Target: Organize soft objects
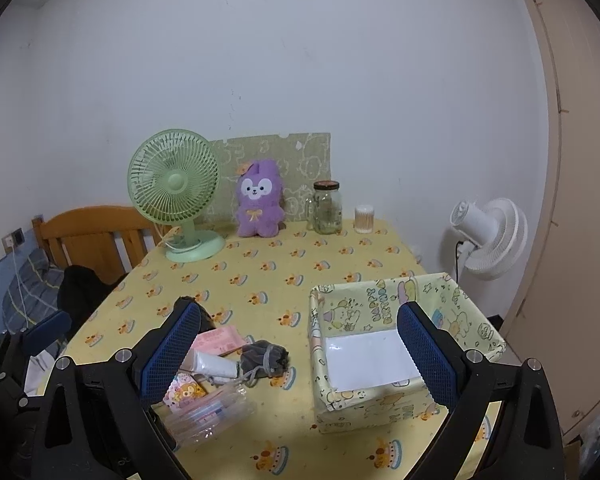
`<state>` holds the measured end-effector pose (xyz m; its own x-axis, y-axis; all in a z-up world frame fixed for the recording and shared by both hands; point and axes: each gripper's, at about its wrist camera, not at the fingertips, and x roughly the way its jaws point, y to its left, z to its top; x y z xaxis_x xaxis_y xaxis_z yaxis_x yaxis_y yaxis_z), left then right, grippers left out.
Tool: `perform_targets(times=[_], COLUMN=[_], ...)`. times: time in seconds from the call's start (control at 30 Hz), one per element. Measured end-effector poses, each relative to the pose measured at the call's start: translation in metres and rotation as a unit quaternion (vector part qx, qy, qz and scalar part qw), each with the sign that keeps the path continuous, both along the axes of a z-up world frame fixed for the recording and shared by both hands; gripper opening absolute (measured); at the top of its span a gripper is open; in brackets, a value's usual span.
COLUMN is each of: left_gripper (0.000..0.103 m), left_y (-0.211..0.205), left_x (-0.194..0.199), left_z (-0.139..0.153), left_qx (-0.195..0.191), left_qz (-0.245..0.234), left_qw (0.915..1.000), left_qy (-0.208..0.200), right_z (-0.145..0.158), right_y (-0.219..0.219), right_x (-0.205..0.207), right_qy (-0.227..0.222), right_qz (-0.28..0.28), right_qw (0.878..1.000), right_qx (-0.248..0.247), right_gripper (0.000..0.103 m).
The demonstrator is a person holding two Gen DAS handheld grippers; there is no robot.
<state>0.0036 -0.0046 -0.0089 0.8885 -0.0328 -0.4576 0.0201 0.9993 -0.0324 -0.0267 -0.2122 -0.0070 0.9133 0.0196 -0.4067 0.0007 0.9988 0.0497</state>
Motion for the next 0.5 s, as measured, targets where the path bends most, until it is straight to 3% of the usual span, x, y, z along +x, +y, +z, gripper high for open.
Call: perform_targets(times=[0.5], left_gripper=[0.102], left_y=[0.0019], left_x=[-0.0028], left_z=[-0.0008], left_qx=[0.005], left_qz=[0.003], left_qw=[0.9999], left_qy=[-0.008], right_z=[-0.0004], right_y=[0.0002], right_x=[-0.0029], right_qy=[-0.004], right_qz=[0.0], right_qw=[1.0], right_qx=[0.005], right_gripper=[0.1])
